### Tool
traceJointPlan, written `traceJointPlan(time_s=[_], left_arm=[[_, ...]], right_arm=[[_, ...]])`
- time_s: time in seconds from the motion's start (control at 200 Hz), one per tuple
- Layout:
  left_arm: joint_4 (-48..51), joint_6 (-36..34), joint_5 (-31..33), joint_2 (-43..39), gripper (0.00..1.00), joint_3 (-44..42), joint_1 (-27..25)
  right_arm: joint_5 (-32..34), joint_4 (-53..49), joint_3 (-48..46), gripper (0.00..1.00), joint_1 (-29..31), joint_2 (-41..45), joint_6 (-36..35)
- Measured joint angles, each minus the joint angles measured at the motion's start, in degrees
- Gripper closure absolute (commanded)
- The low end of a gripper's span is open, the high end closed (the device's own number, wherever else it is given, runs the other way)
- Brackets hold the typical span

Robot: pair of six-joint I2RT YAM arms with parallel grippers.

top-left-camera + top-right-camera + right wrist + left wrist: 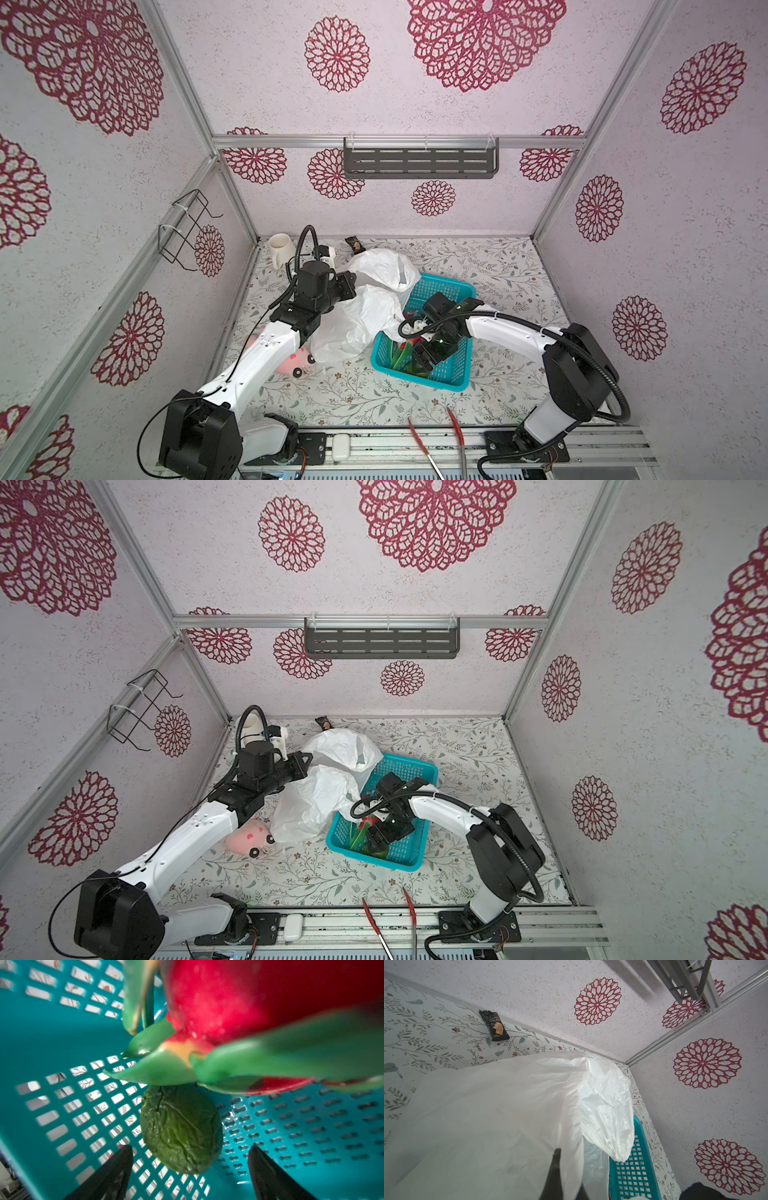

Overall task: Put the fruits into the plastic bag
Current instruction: 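Grasp the green fruit under the dragon fruit and drop it into the bag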

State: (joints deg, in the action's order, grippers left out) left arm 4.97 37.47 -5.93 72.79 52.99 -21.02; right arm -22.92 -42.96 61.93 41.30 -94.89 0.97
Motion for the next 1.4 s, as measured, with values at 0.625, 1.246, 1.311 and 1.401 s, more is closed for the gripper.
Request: traceJointPlan(time_s=[0.625, 1.246, 1.311, 1.401], left_arm=[[0.0, -0.8, -1.3, 0.3, 1.0, 0.0, 0.0], [0.1, 0.1, -2.2, 0.0, 1.0, 0.0, 0.0], [0.3, 0.3, -2.1, -0.4, 1.0, 0.0, 0.0], [0.4, 0.4, -2.1, -1.4, 1.0, 0.0, 0.0]], right_arm=[[12.0, 7.5, 1.2, 0.58, 0.4, -1.4, 6.4], [6.6, 17.9, -1.9, 0.61, -15.2, 19.9, 12.9], [4.5, 20.0, 0.1, 0.61, -15.0, 17.7, 13.7], [2.5, 23.0, 2.3, 0.6, -13.9, 13.9, 14.6]])
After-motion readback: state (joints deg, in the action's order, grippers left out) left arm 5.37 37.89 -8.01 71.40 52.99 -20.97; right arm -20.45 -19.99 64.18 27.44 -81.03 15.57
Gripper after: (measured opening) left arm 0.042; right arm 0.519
